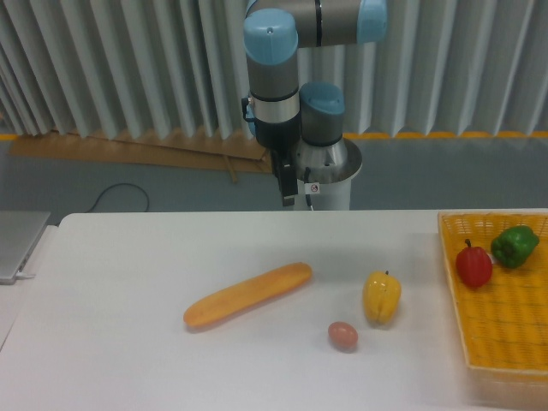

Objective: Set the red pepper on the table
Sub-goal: 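Move the open gripper over the red pepper in the yellow basket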

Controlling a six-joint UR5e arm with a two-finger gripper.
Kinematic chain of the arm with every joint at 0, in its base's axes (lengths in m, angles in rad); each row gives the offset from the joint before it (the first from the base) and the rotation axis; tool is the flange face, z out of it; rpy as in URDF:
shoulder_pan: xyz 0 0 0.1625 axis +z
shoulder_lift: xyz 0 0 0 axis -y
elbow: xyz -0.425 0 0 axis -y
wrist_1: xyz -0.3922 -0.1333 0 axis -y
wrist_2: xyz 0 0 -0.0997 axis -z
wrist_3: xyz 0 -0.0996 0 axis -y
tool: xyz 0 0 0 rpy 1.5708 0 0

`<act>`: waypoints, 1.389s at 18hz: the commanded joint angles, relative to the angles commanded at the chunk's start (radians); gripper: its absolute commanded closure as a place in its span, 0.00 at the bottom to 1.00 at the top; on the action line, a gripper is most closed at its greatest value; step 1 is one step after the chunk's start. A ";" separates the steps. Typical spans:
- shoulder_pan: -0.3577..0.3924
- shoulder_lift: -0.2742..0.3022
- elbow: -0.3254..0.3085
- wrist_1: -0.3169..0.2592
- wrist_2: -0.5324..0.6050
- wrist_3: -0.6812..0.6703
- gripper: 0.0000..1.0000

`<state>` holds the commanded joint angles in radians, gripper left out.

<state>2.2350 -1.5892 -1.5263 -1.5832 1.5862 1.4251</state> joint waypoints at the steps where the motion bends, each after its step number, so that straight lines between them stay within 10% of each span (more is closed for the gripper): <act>1: 0.002 -0.002 0.000 0.000 0.000 0.000 0.00; 13: 0.136 -0.017 0.002 0.011 0.005 0.015 0.00; 25: 0.340 -0.031 -0.002 0.043 0.017 0.548 0.00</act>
<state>2.5754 -1.6199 -1.5278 -1.5403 1.6030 1.9727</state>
